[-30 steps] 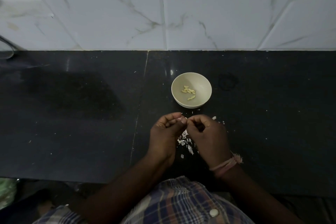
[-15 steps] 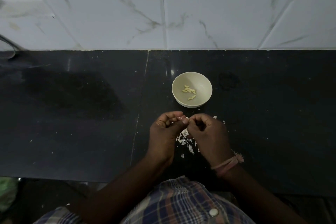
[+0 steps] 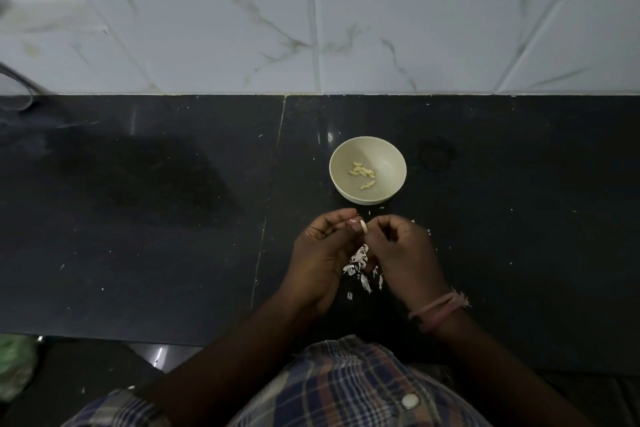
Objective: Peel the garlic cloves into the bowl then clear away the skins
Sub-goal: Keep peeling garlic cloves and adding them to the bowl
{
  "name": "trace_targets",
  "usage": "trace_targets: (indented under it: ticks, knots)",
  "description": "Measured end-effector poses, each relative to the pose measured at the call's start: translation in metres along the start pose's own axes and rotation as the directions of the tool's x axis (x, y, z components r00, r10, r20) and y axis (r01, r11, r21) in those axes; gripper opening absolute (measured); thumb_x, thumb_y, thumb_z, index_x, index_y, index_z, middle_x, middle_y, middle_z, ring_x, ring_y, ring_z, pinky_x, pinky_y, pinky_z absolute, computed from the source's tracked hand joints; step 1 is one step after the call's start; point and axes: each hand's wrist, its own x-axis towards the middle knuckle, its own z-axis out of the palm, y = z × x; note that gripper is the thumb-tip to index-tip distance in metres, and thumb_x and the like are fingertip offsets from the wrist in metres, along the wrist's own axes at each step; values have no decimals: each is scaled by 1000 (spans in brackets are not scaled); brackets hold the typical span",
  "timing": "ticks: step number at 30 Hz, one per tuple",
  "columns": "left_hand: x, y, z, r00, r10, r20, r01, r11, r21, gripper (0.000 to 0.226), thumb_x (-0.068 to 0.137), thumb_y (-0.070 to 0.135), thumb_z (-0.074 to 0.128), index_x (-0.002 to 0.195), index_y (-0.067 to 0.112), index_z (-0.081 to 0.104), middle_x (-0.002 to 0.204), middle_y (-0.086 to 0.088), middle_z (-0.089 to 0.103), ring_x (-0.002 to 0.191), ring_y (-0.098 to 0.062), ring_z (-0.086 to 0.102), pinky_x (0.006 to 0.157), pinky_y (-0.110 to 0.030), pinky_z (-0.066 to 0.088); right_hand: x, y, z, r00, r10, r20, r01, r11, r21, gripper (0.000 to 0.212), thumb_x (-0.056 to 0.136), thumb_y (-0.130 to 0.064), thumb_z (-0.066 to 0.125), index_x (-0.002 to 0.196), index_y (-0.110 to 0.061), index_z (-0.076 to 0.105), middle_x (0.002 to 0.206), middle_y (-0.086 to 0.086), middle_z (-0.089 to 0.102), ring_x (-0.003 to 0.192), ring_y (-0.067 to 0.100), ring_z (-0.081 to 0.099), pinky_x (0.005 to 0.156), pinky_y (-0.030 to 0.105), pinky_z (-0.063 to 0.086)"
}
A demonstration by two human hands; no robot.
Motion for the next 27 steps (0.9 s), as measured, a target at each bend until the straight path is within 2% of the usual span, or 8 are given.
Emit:
trace_targets:
  ticks: [2, 5, 9, 13, 19, 21, 24, 27]
  knots:
    - [0, 1, 1, 1000, -9, 3, 9, 1000, -11, 28, 80, -2, 71, 108, 0, 67, 93, -15, 72, 88, -23, 72, 79, -29, 61, 0, 0, -1, 1000, -13, -5, 13, 1000, -26, 12, 92, -18, 70, 82, -11, 69, 68, 5, 70, 53, 11, 61, 52, 29, 50]
    - [2, 1, 3, 1000, 2, -10, -2, 1000, 3, 32, 74, -3, 73, 105, 0, 67, 90, -14, 72, 84, -21, 73, 77, -27, 60, -1, -1, 0, 999, -42, -8, 41, 997, -72, 14, 91, -21, 72, 82, -11, 69, 66, 1, 69, 52, 5, 59, 51, 21, 48]
    - [3, 0, 1, 999, -26, -26, 26, 999, -21, 26, 83, -11, 66, 108, -1, 66, 92, -15, 72, 85, -21, 73, 79, -27, 61, -1, 1, 0, 999, -24, -22, 23, 998, -54, 13, 90, -19, 71, 84, -9, 69, 67, 8, 69, 52, 11, 60, 50, 27, 49]
    - [5, -2, -1, 997, -60, -38, 58, 996, -63, 22, 89, -12, 61, 108, -1, 66, 96, -16, 73, 87, -22, 74, 81, -29, 61, 1, 5, 2, 998, 28, -48, -27, 999, 34, 14, 93, -13, 67, 86, -1, 67, 62, 14, 64, 48, 16, 58, 46, 23, 44]
    - [4, 0, -3, 993, -102, -53, 97, 991, -90, 22, 88, -6, 64, 108, 2, 67, 99, -14, 74, 87, -20, 74, 77, -27, 61, 10, 15, 0, 989, 77, -124, -68, 995, 70, 11, 94, -15, 62, 87, -11, 68, 69, 4, 68, 64, 17, 64, 63, 35, 53]
    - [5, 0, -4, 992, -108, -67, 102, 990, -94, 21, 88, -6, 65, 107, 3, 67, 99, -14, 74, 87, -20, 73, 77, -27, 61, 9, 15, -1, 988, 30, -151, -31, 1000, -2, 17, 95, -19, 57, 81, -14, 66, 70, 0, 67, 66, 15, 61, 65, 36, 52]
    - [7, 1, -2, 991, -110, -79, 102, 990, -98, 17, 91, -4, 64, 106, 3, 67, 95, -13, 73, 84, -19, 73, 76, -27, 61, 3, 13, 0, 986, -47, -158, 28, 993, -119, 38, 97, -30, 44, 63, -14, 50, 57, -5, 51, 55, 12, 46, 59, 36, 39]
    - [8, 1, 2, 991, -102, -91, 92, 989, -112, 14, 94, -5, 61, 105, 2, 64, 87, -11, 70, 76, -17, 71, 75, -26, 62, 2, 17, -1, 984, -129, -122, 80, 937, -339, 49, 104, -36, 49, 61, -14, 49, 55, -4, 51, 52, 7, 48, 55, 32, 31]
